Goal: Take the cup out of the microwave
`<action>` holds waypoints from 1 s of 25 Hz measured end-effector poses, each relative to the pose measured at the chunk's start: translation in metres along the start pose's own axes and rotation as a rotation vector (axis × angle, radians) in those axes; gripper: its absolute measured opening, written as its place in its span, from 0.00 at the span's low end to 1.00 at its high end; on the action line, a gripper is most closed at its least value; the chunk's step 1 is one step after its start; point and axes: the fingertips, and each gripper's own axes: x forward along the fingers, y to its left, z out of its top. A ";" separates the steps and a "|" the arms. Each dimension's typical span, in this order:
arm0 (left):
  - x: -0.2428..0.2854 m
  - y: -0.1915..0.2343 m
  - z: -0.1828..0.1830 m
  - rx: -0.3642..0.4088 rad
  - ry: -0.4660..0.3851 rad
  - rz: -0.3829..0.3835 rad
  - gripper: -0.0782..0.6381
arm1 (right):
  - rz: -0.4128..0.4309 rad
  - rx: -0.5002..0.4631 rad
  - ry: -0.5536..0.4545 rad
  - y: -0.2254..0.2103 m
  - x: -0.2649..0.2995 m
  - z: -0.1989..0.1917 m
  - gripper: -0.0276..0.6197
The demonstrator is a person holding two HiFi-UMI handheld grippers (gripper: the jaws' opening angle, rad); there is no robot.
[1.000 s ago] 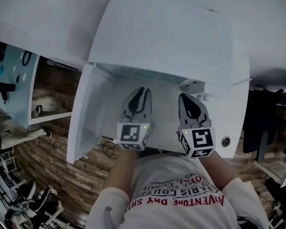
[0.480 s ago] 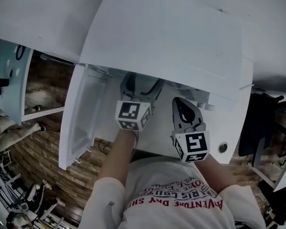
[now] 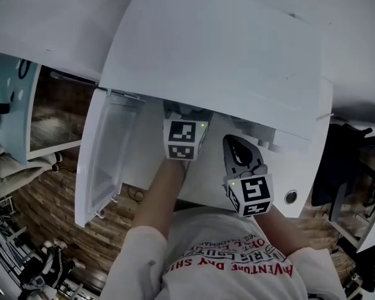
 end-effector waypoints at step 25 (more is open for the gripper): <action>-0.103 -0.019 0.007 0.034 0.006 -0.042 0.63 | -0.081 0.018 -0.061 0.017 -0.030 0.009 0.06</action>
